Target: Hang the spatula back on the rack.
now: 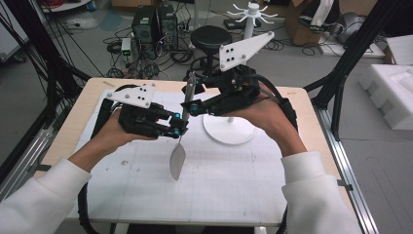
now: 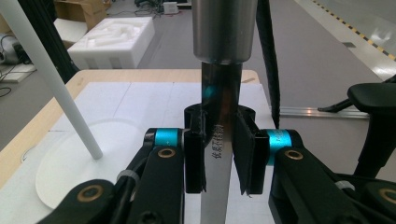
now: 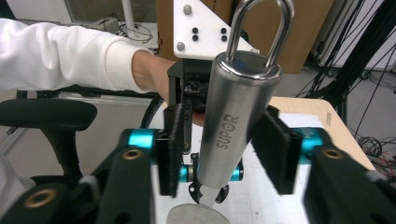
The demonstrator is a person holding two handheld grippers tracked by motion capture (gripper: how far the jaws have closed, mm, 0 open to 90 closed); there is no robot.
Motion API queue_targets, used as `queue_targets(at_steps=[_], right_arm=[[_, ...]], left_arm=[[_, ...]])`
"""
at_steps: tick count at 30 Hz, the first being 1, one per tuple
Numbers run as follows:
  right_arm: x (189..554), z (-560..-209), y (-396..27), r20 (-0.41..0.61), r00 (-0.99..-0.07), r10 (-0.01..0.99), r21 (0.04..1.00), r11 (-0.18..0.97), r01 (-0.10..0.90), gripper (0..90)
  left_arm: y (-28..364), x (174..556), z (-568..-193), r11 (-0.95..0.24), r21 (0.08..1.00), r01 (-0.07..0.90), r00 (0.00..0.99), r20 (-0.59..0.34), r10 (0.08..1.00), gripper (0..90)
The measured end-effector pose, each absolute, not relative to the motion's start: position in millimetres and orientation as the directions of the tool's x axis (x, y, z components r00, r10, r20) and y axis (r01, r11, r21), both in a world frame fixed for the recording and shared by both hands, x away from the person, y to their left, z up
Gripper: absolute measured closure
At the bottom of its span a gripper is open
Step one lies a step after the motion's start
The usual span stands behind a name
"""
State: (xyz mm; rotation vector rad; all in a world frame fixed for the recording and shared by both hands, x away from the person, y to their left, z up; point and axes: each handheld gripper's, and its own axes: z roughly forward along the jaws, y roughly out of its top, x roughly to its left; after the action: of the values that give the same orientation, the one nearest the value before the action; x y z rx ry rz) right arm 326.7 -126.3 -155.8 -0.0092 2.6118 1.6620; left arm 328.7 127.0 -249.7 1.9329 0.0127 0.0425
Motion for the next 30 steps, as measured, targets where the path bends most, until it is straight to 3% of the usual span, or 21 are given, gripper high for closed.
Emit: queue_targets(at_steps=[3,22,26,30], right_arm=[[327,-155,-127,-0.04,-0.999,0.024,0.908,0.417,-0.026,67.6],[325,-147,-126,0.024,-0.997,0.067,0.905,0.422,0.05,69.7],[326,-146,-130,0.025,-0.995,0.093,0.9,0.432,0.063,69.8],[328,-146,-138,0.048,-0.989,0.138,0.895,0.433,0.104,69.7]], left_arm=[[127,328,-250,-0.357,0.934,-0.026,0.999,0.038,0.028,75.1],[129,328,-249,-0.317,0.948,-0.011,0.999,0.024,0.037,72.5],[132,330,-250,-0.327,0.945,-0.001,0.997,0.027,0.074,62.8],[138,329,-250,-0.337,0.941,-0.004,0.99,0.051,0.132,46.7]])
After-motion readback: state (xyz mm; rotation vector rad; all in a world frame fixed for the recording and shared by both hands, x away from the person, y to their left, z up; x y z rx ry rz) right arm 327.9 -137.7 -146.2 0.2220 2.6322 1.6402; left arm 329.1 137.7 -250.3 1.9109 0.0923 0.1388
